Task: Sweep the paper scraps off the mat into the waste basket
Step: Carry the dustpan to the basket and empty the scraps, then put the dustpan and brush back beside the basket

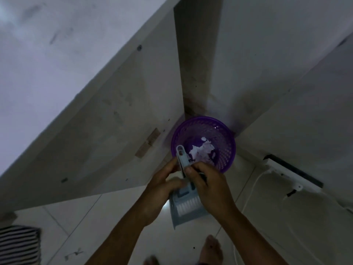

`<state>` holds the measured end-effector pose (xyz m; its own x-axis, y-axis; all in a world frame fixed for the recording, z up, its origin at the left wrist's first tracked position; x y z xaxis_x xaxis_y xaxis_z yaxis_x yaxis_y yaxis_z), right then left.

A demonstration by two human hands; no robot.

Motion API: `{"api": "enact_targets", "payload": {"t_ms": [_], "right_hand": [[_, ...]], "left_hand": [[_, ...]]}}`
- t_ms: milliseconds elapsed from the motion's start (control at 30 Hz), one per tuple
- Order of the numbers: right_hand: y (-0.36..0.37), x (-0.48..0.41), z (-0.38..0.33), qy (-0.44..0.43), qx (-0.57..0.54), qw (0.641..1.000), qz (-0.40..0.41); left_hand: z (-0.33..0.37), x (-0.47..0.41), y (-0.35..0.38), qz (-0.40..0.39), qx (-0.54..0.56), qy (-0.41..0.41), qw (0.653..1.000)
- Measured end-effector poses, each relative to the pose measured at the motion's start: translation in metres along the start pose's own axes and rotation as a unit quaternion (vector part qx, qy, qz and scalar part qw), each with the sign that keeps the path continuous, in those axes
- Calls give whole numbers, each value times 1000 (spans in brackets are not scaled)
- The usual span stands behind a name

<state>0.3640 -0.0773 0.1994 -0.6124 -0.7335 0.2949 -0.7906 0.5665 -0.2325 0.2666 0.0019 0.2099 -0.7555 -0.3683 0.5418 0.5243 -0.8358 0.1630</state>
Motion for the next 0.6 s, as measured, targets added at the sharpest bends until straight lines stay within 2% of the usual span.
{"api": "enact_targets", "payload": {"t_ms": [133,400,600], "right_hand": [[10,5,-5,4,3,1000,-19],[48,45,-10,26,-56,996,-57],[81,39,16,9,-67,992,-110]], "left_hand": [[3,15,-6,-17,-83,23,996],[-10,61,-31,-35,-74,43,996],[-49,57,-60,23,-94,71,993]]}}
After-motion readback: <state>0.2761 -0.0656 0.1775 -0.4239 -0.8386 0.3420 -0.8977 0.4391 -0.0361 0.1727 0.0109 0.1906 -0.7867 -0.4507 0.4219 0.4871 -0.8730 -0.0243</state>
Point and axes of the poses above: each hand's wrist, its own x-axis away from the middle knuckle, its own y-axis out of the palm, z = x × y, the point moved 9 cm from there along -x, towards the middle knuckle, and after that the axes turned 2 degrees about y, right-handed, at the moved point
